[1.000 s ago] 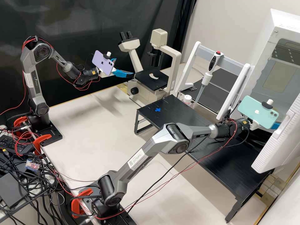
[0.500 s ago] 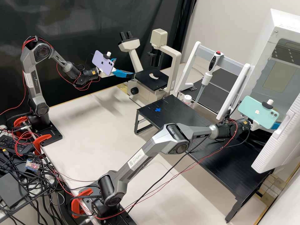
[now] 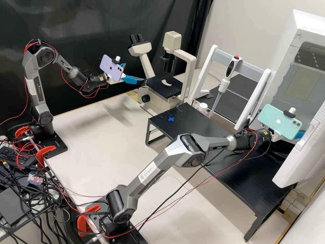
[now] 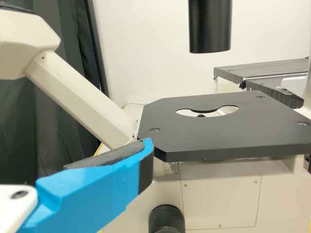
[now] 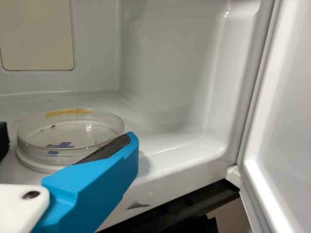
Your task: Move the petri dish to the microscope
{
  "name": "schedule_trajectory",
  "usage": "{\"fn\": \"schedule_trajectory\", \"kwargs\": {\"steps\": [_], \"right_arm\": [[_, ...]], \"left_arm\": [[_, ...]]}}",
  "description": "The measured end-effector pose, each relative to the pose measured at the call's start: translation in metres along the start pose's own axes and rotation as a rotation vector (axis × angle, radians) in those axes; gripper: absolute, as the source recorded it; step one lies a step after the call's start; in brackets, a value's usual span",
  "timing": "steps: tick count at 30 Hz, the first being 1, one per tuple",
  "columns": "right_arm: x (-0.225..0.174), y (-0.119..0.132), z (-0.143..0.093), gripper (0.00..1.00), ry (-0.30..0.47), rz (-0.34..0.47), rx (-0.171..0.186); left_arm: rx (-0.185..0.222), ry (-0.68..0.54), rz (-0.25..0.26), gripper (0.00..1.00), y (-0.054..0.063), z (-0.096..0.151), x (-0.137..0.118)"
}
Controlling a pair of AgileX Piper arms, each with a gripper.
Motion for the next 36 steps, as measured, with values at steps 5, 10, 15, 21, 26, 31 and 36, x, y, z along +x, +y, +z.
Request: {"fn": "schedule_trajectory", "kwargs": {"steps": [5, 10, 15, 21, 26, 31, 36], "right_arm": [[0.000, 0.001, 0.002, 0.00, -0.003, 0.001, -0.011], [0.000, 0.001, 0.002, 0.00, -0.003, 0.001, -0.011], [0.000, 0.001, 0.002, 0.00, -0.003, 0.001, -0.002], [0.000, 0.002, 0.002, 0.00, -0.003, 0.001, -0.002], [-0.001, 0.003, 0.004, 0.00, -0.006, 0.004, -0.002], [-0.001, 0.007, 0.008, 0.00, -0.014, 0.011, -0.002], [-0.004, 0.015, 0.009, 0.00, -0.022, 0.022, -0.018]], "left_arm": [[0.000, 0.000, 0.000, 1.00, 0.000, 0.000, 0.000], [0.000, 0.000, 0.000, 1.00, 0.000, 0.000, 0.000], [0.000, 0.000, 0.000, 1.00, 0.000, 0.000, 0.000], [0.000, 0.000, 0.000, 1.00, 0.000, 0.000, 0.000], [0.000, 0.000, 0.000, 1.00, 0.000, 0.000, 0.000], [0.000, 0.000, 0.000, 1.00, 0.000, 0.000, 0.000], [0.000, 0.000, 0.000, 1.00, 0.000, 0.000, 0.000]]}}
